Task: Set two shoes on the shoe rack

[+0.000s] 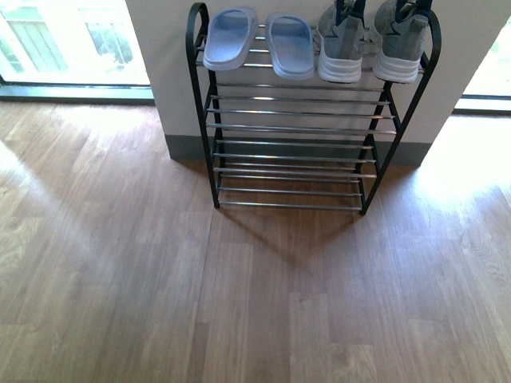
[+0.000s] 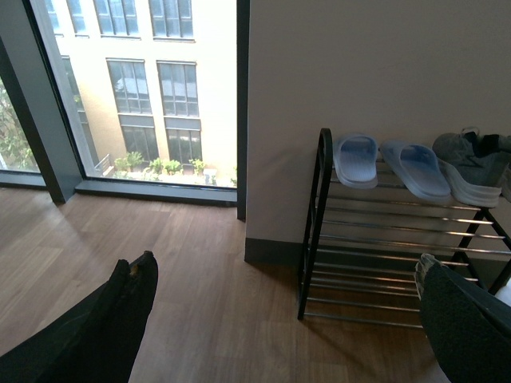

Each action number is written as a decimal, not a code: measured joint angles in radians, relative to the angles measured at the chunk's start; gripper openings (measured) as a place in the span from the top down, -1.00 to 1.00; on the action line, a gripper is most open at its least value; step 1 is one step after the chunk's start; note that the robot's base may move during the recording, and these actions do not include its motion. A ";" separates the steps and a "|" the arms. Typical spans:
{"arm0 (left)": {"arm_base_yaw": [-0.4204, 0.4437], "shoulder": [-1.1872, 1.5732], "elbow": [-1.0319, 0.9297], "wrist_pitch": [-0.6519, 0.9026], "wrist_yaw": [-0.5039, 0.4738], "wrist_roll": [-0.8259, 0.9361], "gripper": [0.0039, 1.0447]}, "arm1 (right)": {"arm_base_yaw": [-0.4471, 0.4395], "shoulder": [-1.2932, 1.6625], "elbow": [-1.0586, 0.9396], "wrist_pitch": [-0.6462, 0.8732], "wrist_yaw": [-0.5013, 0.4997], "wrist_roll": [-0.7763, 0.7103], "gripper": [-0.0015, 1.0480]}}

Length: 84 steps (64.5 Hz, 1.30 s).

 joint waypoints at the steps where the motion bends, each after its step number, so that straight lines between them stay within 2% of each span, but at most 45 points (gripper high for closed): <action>1: 0.000 0.000 0.000 0.000 0.000 0.000 -0.83 | 0.000 0.000 0.000 0.000 0.000 0.000 -0.82; 84: 0.000 0.000 0.000 0.000 0.001 0.000 -0.83 | 0.000 0.000 0.000 0.000 0.003 0.000 -0.82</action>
